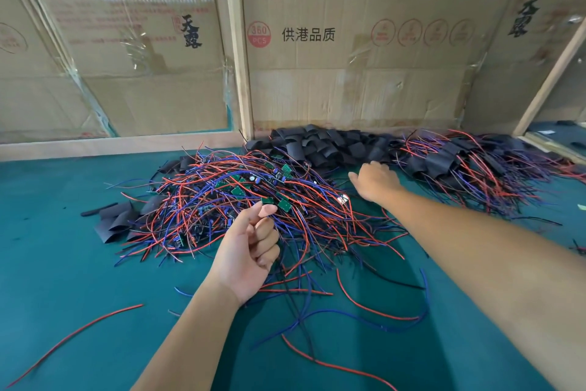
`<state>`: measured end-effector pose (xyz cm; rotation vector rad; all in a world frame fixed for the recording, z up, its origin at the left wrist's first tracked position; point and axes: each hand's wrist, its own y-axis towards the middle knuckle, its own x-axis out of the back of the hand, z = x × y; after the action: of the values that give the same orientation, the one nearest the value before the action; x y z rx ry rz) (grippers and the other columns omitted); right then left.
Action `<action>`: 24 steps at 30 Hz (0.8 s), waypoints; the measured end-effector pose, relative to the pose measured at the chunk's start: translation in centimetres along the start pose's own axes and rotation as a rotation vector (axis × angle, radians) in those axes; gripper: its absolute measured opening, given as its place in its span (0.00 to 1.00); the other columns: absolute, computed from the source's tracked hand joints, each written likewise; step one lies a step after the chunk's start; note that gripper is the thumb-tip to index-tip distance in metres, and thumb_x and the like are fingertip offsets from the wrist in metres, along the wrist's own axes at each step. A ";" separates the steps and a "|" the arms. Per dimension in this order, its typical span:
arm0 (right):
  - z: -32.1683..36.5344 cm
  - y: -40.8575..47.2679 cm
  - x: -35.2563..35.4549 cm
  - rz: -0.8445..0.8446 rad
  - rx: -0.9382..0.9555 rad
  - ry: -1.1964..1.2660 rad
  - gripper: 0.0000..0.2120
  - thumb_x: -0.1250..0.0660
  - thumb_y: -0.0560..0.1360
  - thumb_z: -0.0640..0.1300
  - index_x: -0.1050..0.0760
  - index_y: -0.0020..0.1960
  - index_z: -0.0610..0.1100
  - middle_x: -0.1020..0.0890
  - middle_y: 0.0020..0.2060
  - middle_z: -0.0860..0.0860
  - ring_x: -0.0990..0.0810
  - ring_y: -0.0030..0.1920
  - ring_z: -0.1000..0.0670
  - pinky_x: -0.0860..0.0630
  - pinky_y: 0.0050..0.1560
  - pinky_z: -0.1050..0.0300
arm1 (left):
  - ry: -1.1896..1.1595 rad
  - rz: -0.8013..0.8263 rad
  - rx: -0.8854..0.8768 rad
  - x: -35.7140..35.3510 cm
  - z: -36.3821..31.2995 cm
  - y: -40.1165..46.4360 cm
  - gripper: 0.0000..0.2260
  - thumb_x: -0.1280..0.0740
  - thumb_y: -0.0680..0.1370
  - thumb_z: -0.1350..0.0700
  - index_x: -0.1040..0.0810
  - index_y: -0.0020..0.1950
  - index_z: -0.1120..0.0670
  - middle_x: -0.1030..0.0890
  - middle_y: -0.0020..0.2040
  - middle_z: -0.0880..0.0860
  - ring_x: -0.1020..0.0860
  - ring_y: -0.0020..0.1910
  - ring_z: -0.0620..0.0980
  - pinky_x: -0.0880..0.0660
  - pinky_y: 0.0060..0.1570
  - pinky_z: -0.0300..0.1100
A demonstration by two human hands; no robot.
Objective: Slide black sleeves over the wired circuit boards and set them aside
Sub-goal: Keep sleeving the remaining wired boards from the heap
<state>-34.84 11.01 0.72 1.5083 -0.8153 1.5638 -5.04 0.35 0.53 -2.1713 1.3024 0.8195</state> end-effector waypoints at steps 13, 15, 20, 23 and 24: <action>-0.7 0.0 0.2 -0.043 0.067 -0.007 0.33 0.44 0.81 0.63 0.31 0.71 0.36 0.33 0.73 0.42 0.33 0.69 0.39 0.31 0.65 0.45 | -0.012 0.002 0.014 -0.1 0.0 0.1 0.11 0.37 0.80 0.50 0.20 0.45 0.54 0.45 0.29 0.47 0.49 0.26 0.45 0.48 0.21 0.38; -0.2 -0.9 1.3 -0.087 0.050 0.026 0.33 0.45 0.81 0.63 0.31 0.70 0.35 0.33 0.73 0.42 0.32 0.69 0.39 0.31 0.64 0.45 | -0.013 0.002 0.012 -0.1 0.0 0.1 0.12 0.38 0.81 0.50 0.20 0.44 0.54 0.45 0.29 0.46 0.49 0.25 0.45 0.47 0.20 0.38; -0.3 -6.6 6.0 -0.357 0.003 0.480 0.29 0.43 0.81 0.60 0.23 0.55 0.33 0.20 0.58 0.38 0.21 0.56 0.40 0.26 0.53 0.47 | 0.021 -0.020 -0.011 -0.4 0.2 0.1 0.11 0.39 0.82 0.51 0.22 0.45 0.54 0.45 0.29 0.46 0.47 0.23 0.44 0.48 0.20 0.37; -0.5 -12.2 7.6 -0.255 0.026 1.013 0.27 0.39 0.78 0.61 0.21 0.47 0.35 0.16 0.39 0.43 0.16 0.42 0.53 0.25 0.45 0.51 | 0.208 -0.051 -0.068 -0.9 0.6 0.0 0.06 0.37 0.82 0.54 0.23 0.46 0.53 0.44 0.29 0.47 0.48 0.24 0.45 0.49 0.21 0.39; -0.3 -13.9 7.5 -0.146 0.020 1.191 0.21 0.36 0.79 0.58 0.19 0.46 0.39 0.15 0.38 0.46 0.15 0.41 0.54 0.23 0.46 0.50 | 0.305 -0.049 -0.102 -1.1 0.9 0.0 0.04 0.35 0.81 0.55 0.23 0.47 0.52 0.44 0.30 0.47 0.48 0.25 0.46 0.50 0.23 0.39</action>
<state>-22.57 18.66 7.04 0.4060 0.0106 1.9423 -5.63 1.60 0.69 -2.4738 1.3674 0.5618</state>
